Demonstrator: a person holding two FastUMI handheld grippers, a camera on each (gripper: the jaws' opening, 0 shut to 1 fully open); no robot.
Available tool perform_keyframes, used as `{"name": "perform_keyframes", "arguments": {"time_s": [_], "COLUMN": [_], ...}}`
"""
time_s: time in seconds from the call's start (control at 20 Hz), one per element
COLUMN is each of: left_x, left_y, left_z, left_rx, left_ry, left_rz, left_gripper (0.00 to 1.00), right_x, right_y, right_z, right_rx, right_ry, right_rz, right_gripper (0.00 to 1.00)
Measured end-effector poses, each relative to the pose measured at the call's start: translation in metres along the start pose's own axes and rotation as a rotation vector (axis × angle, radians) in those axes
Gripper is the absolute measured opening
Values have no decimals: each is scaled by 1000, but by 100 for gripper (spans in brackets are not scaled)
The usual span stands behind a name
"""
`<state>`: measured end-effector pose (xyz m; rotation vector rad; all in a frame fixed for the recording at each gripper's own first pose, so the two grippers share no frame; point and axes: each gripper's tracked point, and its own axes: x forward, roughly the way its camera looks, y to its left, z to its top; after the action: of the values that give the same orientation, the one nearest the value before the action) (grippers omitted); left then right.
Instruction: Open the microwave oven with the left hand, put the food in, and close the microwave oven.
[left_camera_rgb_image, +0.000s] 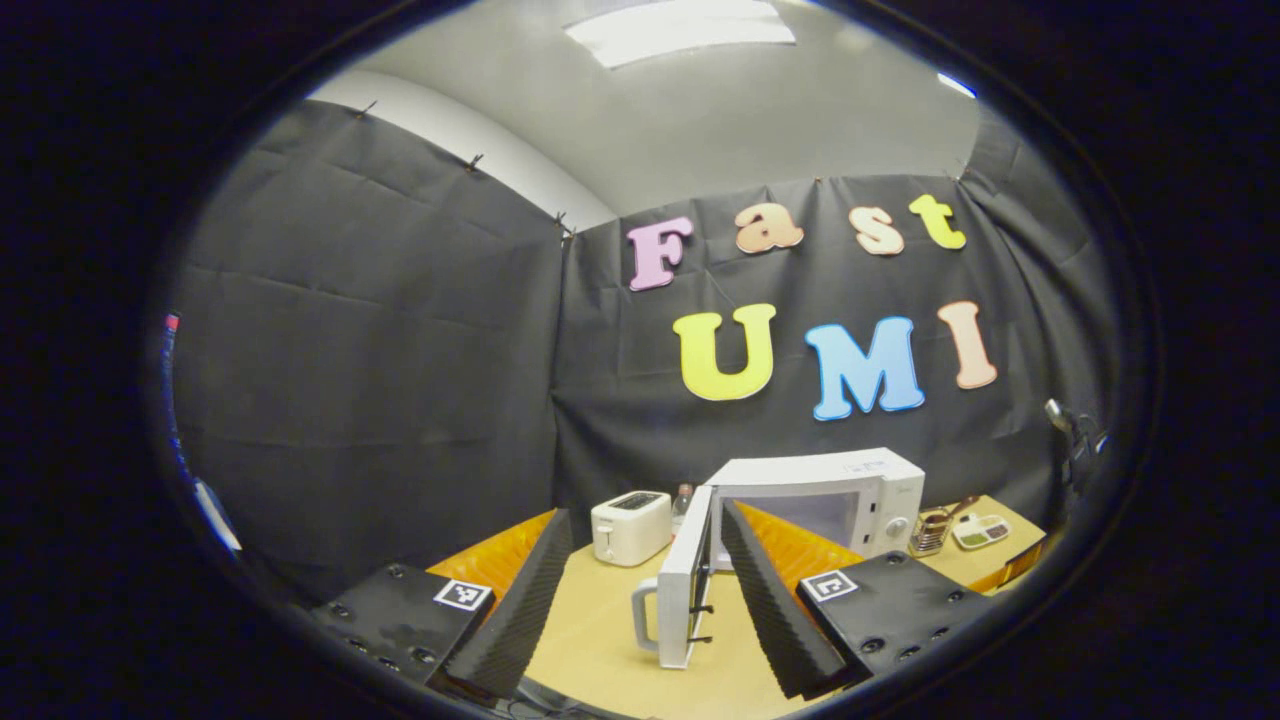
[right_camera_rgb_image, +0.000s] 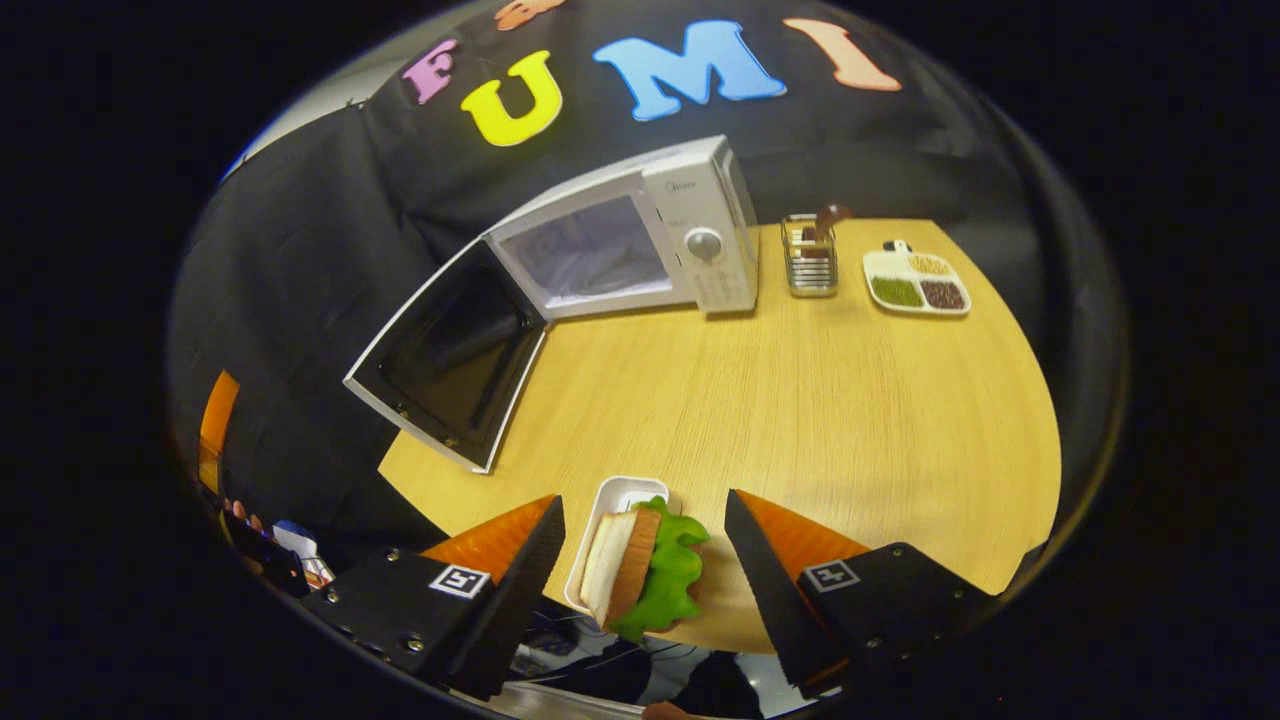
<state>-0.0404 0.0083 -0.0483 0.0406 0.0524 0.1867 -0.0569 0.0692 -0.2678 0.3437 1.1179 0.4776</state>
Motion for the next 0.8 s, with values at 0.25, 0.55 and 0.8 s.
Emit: {"name": "perform_keyframes", "arguments": {"time_s": [0.25,0.55,0.8], "left_x": [-17,-31,-25], "left_y": [8,23,39], "left_z": [7,11,15], "left_rx": [43,51,53], "left_ry": [-7,-2,-9], "left_rz": [46,97,134], "left_gripper": [100,100,100], "right_x": [17,35,30], "right_y": [1,8,13], "right_z": [-36,-61,-57], "right_rx": [129,202,235], "right_ry": [151,266,255], "right_rz": [58,83,127], "right_gripper": [99,84,36]}}
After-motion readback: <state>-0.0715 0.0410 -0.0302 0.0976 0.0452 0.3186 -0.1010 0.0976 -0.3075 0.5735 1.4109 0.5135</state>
